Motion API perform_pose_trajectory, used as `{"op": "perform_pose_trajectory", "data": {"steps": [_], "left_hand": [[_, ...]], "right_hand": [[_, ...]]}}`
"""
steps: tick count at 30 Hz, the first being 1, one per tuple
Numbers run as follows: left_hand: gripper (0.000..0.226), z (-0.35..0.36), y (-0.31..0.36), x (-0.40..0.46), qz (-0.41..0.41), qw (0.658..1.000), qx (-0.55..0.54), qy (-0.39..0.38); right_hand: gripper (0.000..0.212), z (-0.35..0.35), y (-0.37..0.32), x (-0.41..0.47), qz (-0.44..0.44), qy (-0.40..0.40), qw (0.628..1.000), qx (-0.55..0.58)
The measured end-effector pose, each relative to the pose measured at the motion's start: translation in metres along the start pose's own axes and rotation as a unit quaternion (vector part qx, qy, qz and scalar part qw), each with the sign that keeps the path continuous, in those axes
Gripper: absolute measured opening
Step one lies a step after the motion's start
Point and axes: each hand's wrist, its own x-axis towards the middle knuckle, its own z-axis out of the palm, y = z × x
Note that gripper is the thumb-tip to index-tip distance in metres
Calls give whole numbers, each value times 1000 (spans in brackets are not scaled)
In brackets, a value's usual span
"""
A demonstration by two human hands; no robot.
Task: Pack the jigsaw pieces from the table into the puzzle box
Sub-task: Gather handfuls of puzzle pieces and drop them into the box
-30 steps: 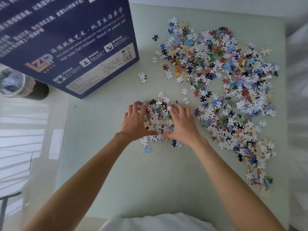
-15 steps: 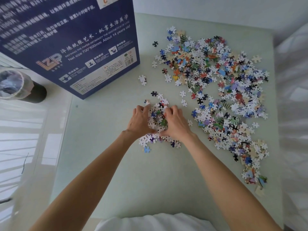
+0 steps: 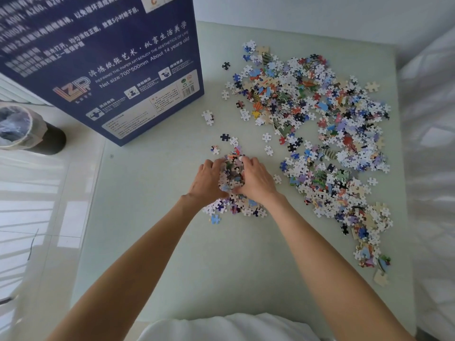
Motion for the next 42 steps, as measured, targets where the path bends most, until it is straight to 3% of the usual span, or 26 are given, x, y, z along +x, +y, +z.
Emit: {"op": "perform_pose_trajectory", "data": {"steps": [4,14,25,28,35,42], "left_hand": [[82,-1,-3,0,4,1000,1,14],[45,1,-4,-6,11,996,-78,29],[33,-3,-17,-9,19,984,-168,59],[32,-1,-24,-9,7,982,-171,76],[26,-8,-33,-19,-17,979,-172,108],[25,-40,-32,-47,29,971,-165,172]], "right_hand": [[60,1,3,-1,-2,2,1000,-1],[51,-1,5,-4,-17,-12,1000,8],[52,-6,14,-11,18,-30,988,150],[39,-8,15,-11,39,-7,985,170],[34,-10,14,-14,50,24,978,203],[21,-29,-1,-37,22,103,978,178]]}}
